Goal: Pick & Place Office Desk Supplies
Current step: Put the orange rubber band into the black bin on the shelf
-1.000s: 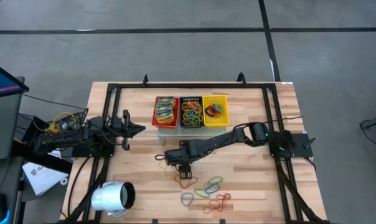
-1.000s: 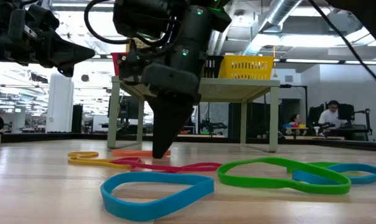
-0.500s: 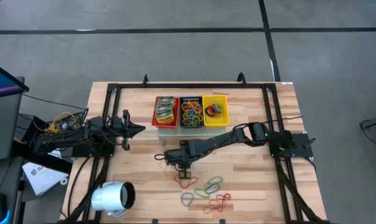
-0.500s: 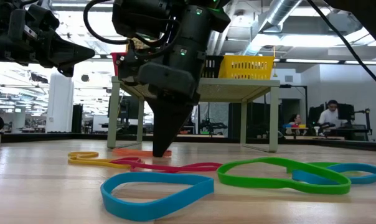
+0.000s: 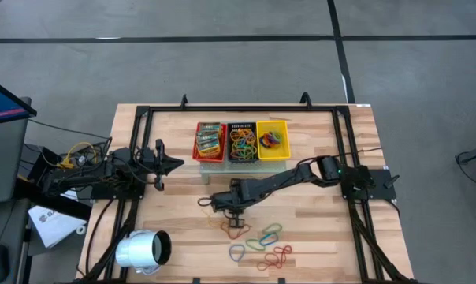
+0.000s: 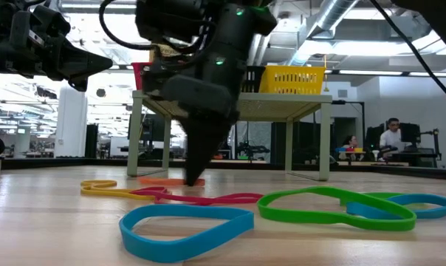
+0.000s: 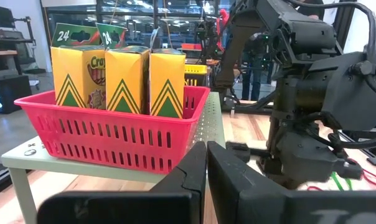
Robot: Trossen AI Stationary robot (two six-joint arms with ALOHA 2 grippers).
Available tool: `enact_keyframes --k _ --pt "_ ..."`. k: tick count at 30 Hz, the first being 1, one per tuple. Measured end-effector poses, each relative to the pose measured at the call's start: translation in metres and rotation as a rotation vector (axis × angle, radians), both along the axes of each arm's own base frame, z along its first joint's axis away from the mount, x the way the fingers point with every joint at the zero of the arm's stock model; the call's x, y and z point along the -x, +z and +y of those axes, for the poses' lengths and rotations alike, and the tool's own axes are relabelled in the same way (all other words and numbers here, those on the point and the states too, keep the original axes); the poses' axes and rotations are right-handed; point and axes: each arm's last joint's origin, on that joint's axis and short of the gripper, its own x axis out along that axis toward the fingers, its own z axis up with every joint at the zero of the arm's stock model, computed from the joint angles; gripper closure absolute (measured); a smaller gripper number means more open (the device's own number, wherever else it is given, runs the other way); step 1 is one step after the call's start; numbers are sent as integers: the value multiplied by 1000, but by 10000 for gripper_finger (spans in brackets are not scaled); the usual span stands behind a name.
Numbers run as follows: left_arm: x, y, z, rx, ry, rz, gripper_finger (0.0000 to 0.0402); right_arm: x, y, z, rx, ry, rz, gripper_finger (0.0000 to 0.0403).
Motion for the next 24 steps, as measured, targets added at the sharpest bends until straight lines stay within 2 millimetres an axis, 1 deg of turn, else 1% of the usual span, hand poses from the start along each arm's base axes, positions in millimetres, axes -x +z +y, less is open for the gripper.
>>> enact_keyframes --k 2,3,4,7,8,10,13,15,18,21,23,24 --pt "0 0 0 0 0 0 394 10 10 2 24 13 45 401" --pt "0 0 0 0 0 0 394 12 19 4 30 19 31 401" --pt "0 0 0 0 0 0 394 16 33 6 37 26 11 401" --pt "0 0 0 0 0 0 394 31 84 8 58 48 -63 402" --pt "0 0 0 0 0 0 394 37 98 8 70 53 -85 402" --pt "0 0 0 0 0 0 394 47 119 5 108 57 -112 402" --pt "0 0 0 0 0 0 394 66 163 -4 175 26 -223 402" --pt "0 0 0 0 0 0 394 79 190 -16 248 -30 -294 402" --pt "0 0 0 0 0 0 394 90 211 -40 359 -129 -343 403" --pt "0 0 0 0 0 0 394 97 227 -67 405 -222 -383 403" --pt "0 0 0 0 0 0 394 98 230 -86 413 -274 -381 403" --pt "0 0 0 0 0 0 394 96 228 -95 419 -295 -367 403"
